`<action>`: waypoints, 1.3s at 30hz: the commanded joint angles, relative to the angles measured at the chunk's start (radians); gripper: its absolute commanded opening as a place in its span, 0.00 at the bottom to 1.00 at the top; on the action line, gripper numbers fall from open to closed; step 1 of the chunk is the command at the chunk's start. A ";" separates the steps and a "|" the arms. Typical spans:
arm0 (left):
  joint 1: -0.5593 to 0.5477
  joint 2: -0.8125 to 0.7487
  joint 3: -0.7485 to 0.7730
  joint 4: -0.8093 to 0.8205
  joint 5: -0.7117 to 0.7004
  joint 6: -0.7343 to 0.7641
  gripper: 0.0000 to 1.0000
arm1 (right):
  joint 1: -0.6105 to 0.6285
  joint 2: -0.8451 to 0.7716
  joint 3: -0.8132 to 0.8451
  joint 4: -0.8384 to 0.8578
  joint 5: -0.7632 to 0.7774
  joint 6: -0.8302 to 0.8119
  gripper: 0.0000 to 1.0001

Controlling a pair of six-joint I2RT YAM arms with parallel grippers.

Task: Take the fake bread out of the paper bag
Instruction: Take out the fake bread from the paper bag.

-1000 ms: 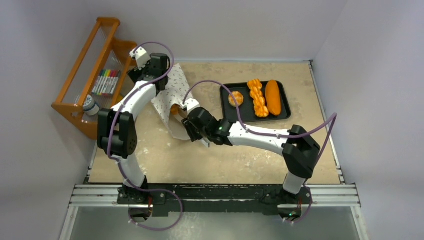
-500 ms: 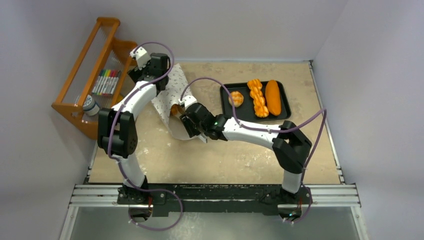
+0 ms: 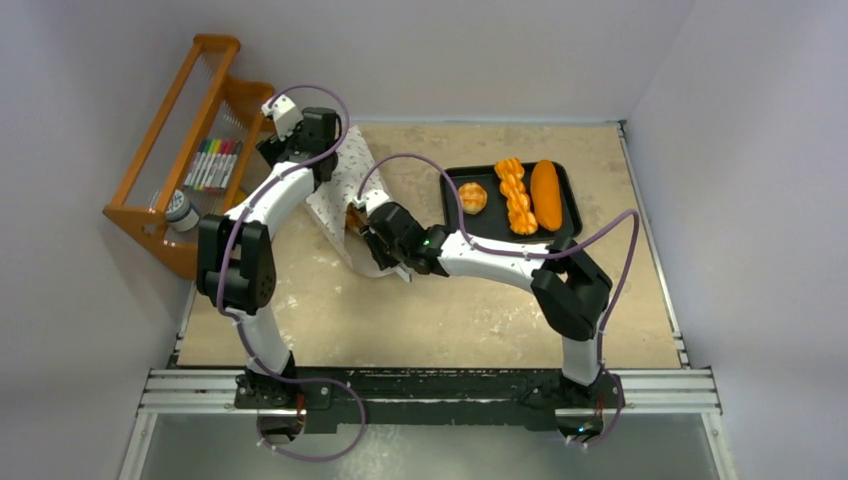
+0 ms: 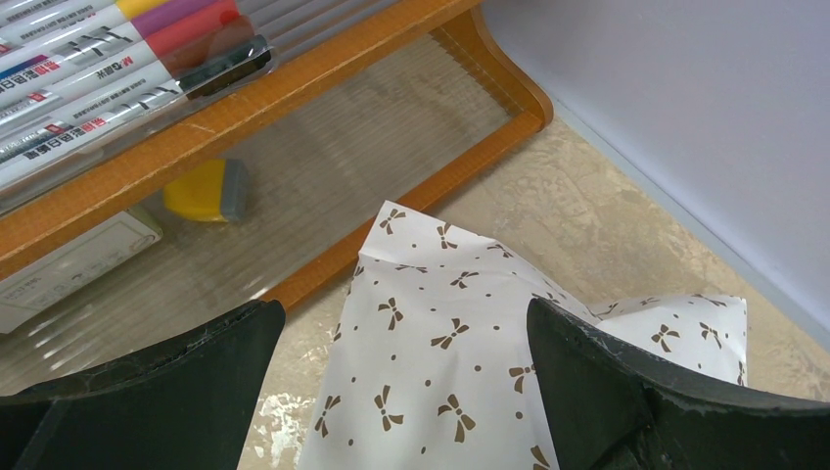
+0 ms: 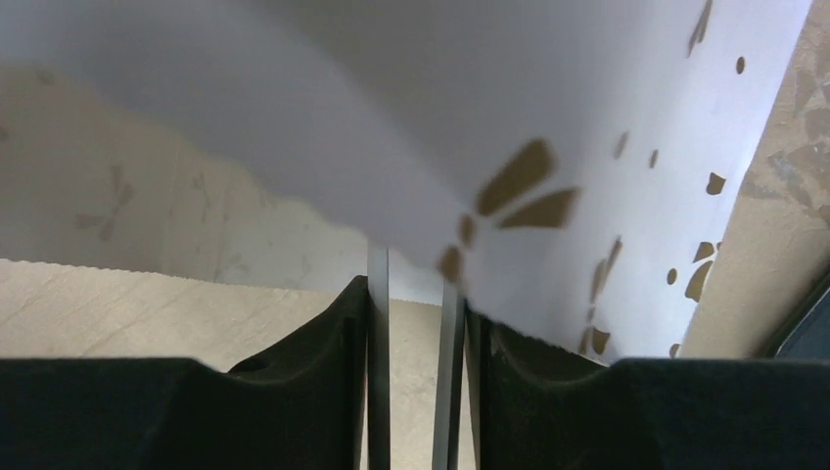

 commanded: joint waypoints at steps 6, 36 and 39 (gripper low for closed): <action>-0.004 0.010 -0.003 0.037 -0.012 -0.025 1.00 | -0.005 -0.070 0.034 0.055 0.056 -0.019 0.15; -0.018 0.050 0.028 0.014 -0.021 -0.011 1.00 | 0.082 -0.530 -0.227 -0.318 0.137 0.087 0.05; -0.019 0.052 0.024 0.012 -0.030 -0.007 1.00 | 0.086 -0.571 -0.234 -0.375 0.156 0.112 0.05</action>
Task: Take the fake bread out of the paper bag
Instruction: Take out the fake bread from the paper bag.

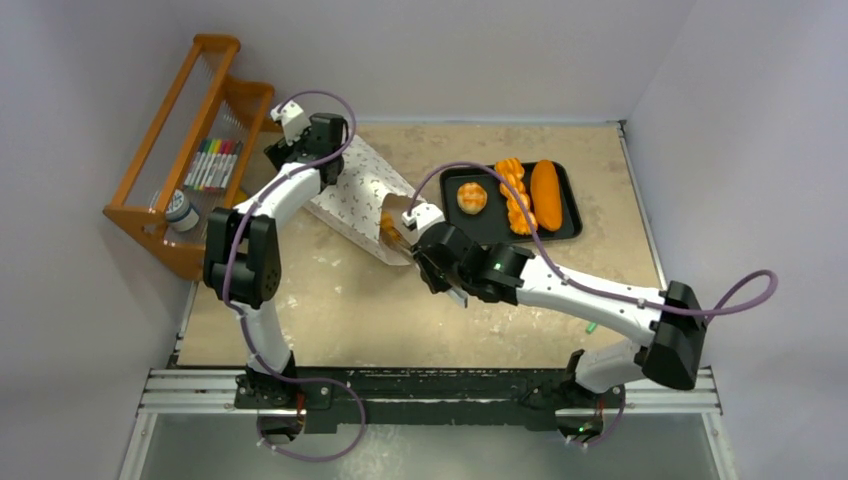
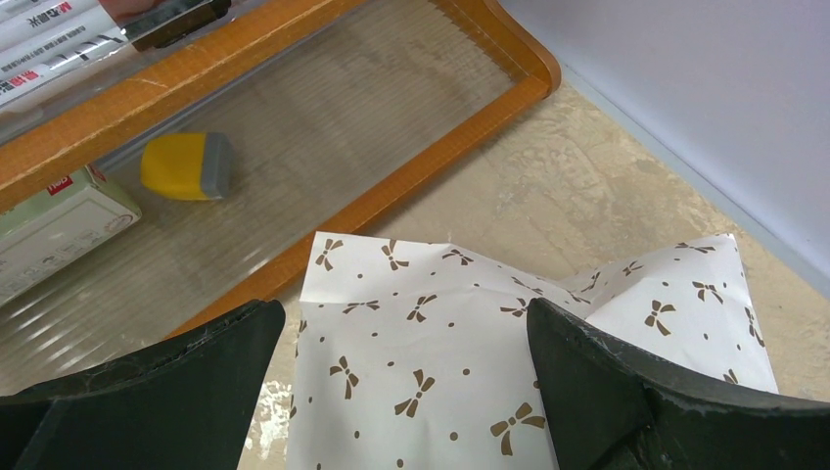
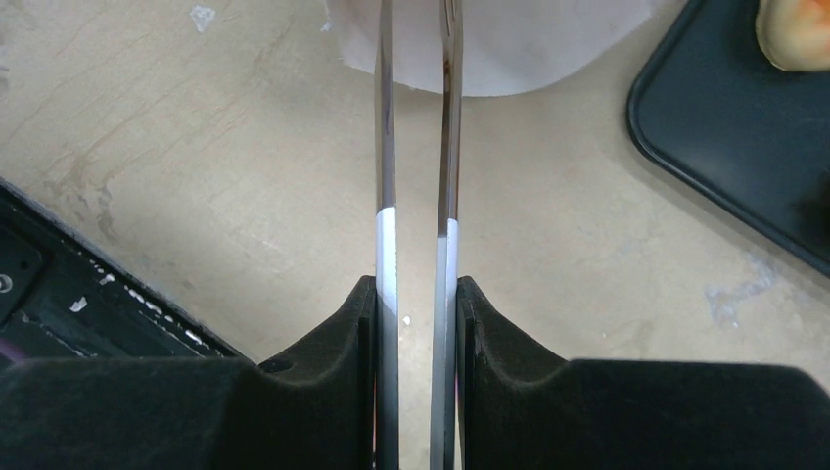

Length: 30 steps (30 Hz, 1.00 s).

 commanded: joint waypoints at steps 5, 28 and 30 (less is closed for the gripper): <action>-0.004 0.007 0.023 0.014 -0.030 0.008 1.00 | 0.040 -0.157 -0.005 -0.153 0.111 0.105 0.05; -0.011 0.007 0.033 -0.003 -0.027 -0.017 1.00 | 0.139 -0.375 0.017 -0.599 0.371 0.529 0.05; -0.011 0.007 0.032 -0.002 -0.022 -0.019 1.00 | 0.140 -0.355 0.023 -0.637 0.425 0.576 0.05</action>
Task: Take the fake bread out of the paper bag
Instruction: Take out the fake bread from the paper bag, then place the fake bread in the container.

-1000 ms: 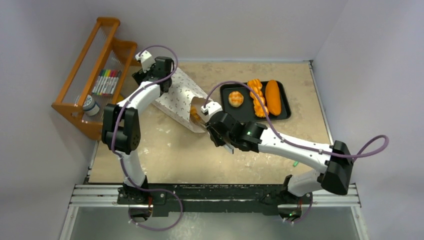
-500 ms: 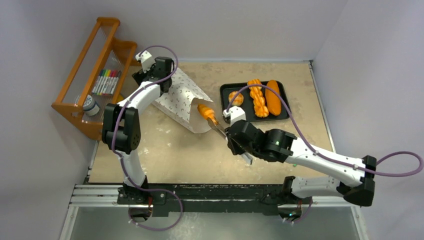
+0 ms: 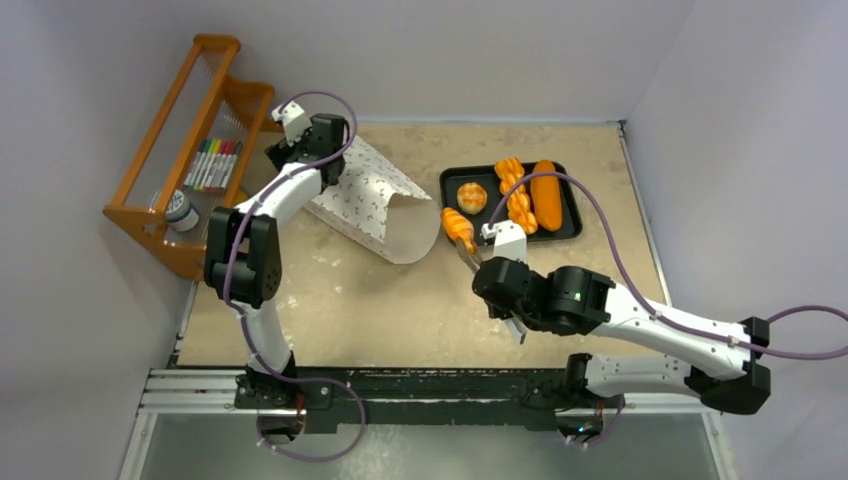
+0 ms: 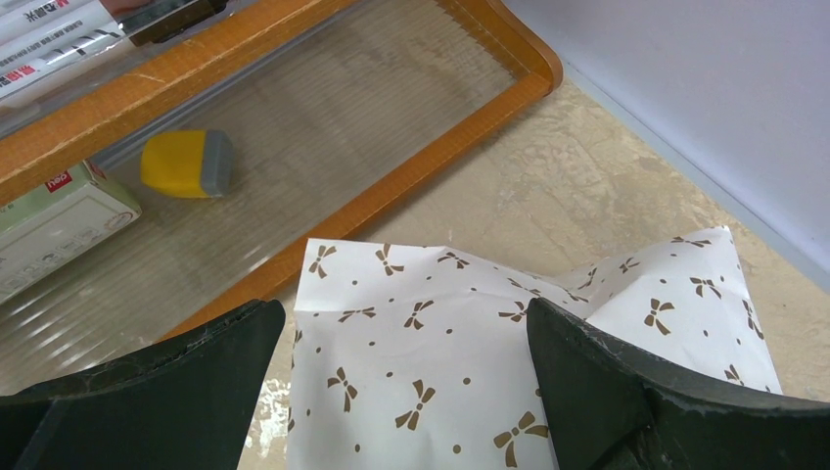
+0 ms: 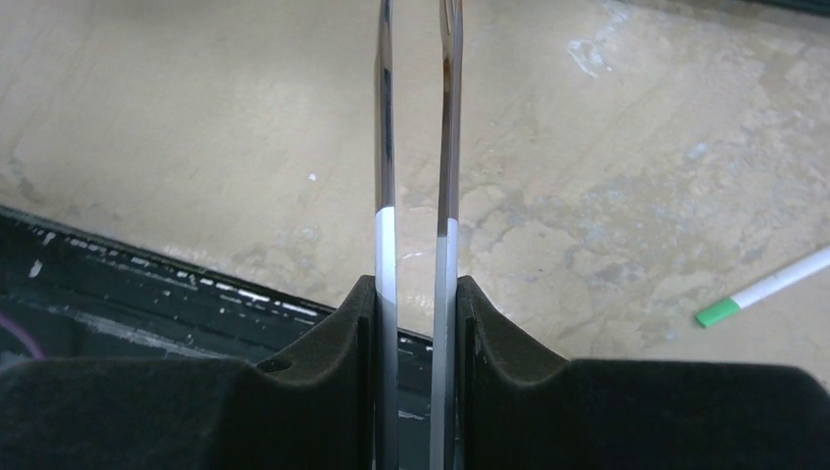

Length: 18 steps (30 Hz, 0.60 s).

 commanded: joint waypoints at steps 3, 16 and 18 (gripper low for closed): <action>-0.006 0.000 0.032 0.003 -0.013 -0.022 1.00 | 0.005 0.048 0.070 -0.143 0.227 0.228 0.05; -0.006 -0.019 -0.003 0.046 0.008 -0.030 1.00 | -0.038 0.177 0.091 -0.176 0.256 0.356 0.06; -0.006 -0.022 -0.014 0.056 0.014 -0.037 1.00 | -0.089 0.213 0.110 -0.162 0.240 0.339 0.07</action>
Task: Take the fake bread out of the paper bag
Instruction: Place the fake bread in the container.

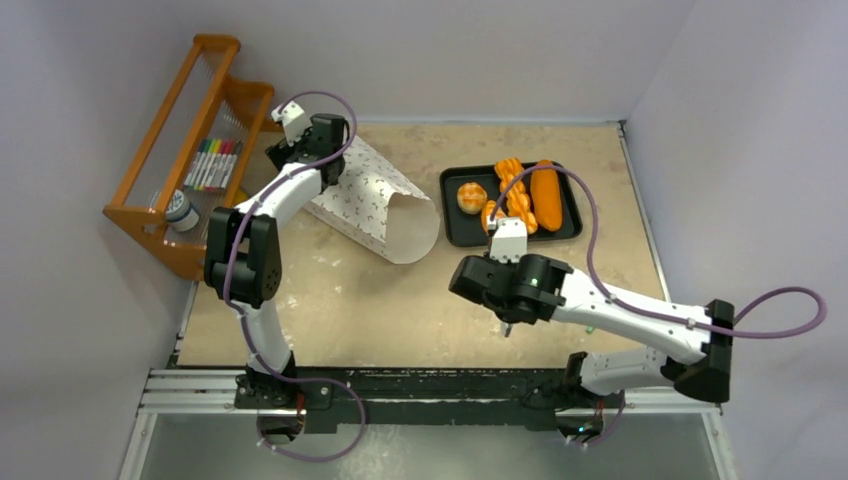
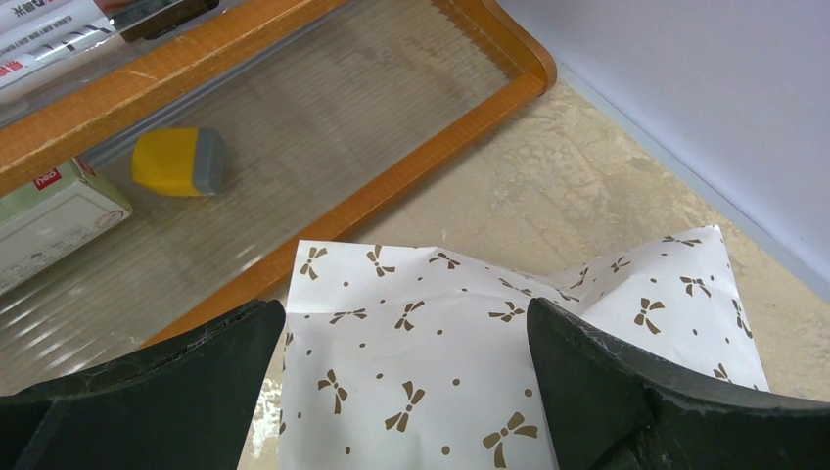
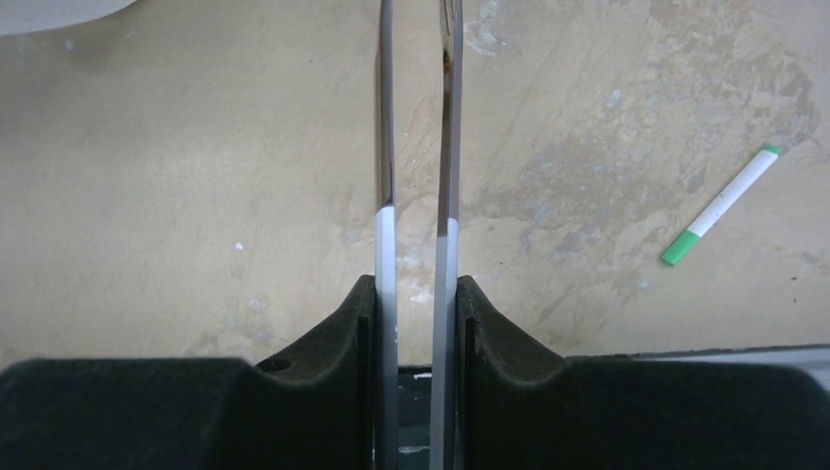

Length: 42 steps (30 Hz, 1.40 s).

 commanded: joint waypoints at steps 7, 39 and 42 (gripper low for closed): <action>-0.005 -0.019 -0.020 0.057 0.023 -0.044 1.00 | -0.235 0.100 0.083 0.279 0.013 -0.258 0.08; -0.005 -0.037 -0.024 0.054 0.020 -0.036 1.00 | -0.410 0.137 -0.136 0.495 -0.232 -0.354 0.44; -0.005 -0.037 -0.024 0.051 0.018 -0.036 1.00 | -0.409 0.126 -0.125 0.481 -0.212 -0.344 0.44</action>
